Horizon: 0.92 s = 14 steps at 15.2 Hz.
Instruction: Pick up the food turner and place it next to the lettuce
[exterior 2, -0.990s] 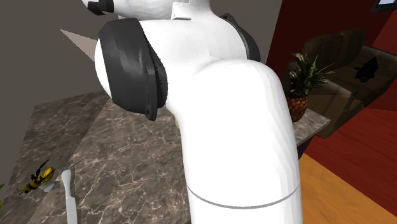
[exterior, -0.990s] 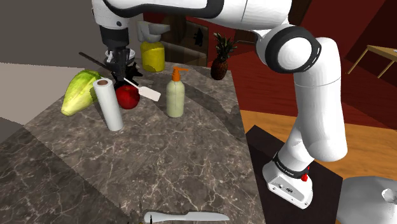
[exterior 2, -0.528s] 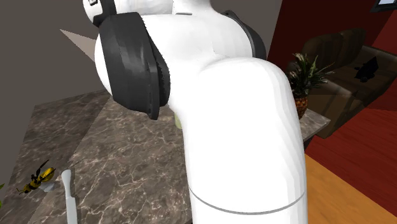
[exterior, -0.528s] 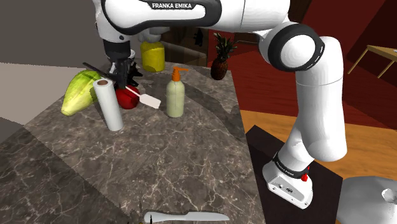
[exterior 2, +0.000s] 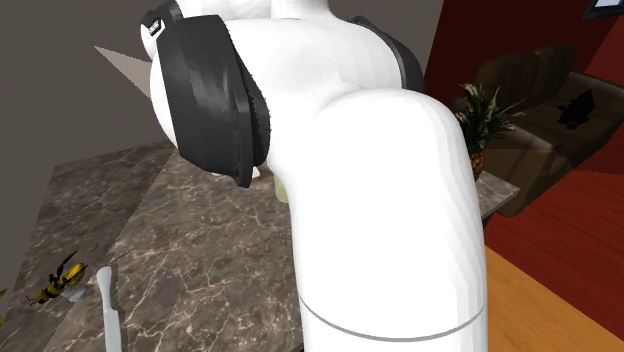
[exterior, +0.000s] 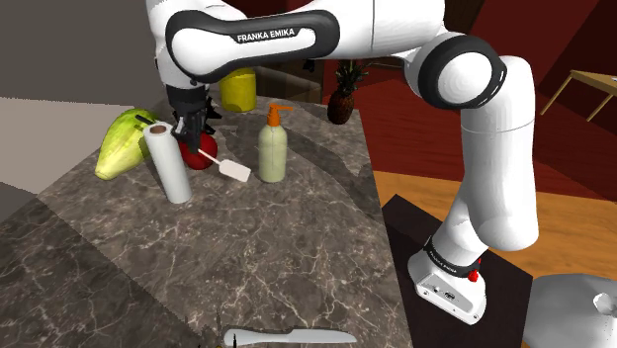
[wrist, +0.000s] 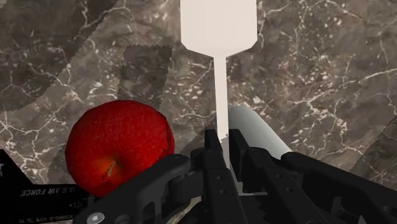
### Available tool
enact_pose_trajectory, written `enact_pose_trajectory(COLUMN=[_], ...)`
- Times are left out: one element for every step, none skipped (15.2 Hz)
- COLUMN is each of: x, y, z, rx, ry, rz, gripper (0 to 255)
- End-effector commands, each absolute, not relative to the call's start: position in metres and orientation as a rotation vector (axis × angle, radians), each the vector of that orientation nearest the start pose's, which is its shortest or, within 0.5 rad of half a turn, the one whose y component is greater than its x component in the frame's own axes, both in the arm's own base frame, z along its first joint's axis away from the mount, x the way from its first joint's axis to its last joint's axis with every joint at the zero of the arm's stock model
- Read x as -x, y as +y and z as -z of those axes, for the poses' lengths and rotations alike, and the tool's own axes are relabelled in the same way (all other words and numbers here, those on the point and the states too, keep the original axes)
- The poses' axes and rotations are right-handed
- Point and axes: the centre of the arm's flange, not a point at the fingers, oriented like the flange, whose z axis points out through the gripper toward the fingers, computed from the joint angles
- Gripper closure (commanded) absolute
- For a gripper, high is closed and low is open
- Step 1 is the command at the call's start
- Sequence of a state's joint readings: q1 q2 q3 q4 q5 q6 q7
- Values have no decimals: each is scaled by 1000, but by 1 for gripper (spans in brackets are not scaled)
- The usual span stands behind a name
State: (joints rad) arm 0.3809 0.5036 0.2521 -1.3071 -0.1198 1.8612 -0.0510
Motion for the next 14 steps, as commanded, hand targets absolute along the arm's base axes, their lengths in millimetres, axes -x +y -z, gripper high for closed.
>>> enact_pose_trajectory(x=[-600,-600,-600,-600,-600,-600,-600,-600,-600,-600,-600,-600,-600,-600], y=[381,381,381,381,381,381,381,381,381,381,381,381,381,381], z=[-455,-450,-444,-439,-434,-428,-423,-418,-413,-407,-402,-397,-391,-386], rx=[2939,2939,2939,2939,2939,2939,2939,2939,2939,2939,2939,2939,2939,2939], ry=[-1041,-1041,-1041,-1041,-1041,-1041,-1041,-1041,-1041,-1041,-1041,-1041,-1041,-1041], rz=[97,97,97,97,97,97,97,97,97,97,97,97,97,97], gripper=[255,255,255,255,255,255,255,255,255,255,255,255,255,255])
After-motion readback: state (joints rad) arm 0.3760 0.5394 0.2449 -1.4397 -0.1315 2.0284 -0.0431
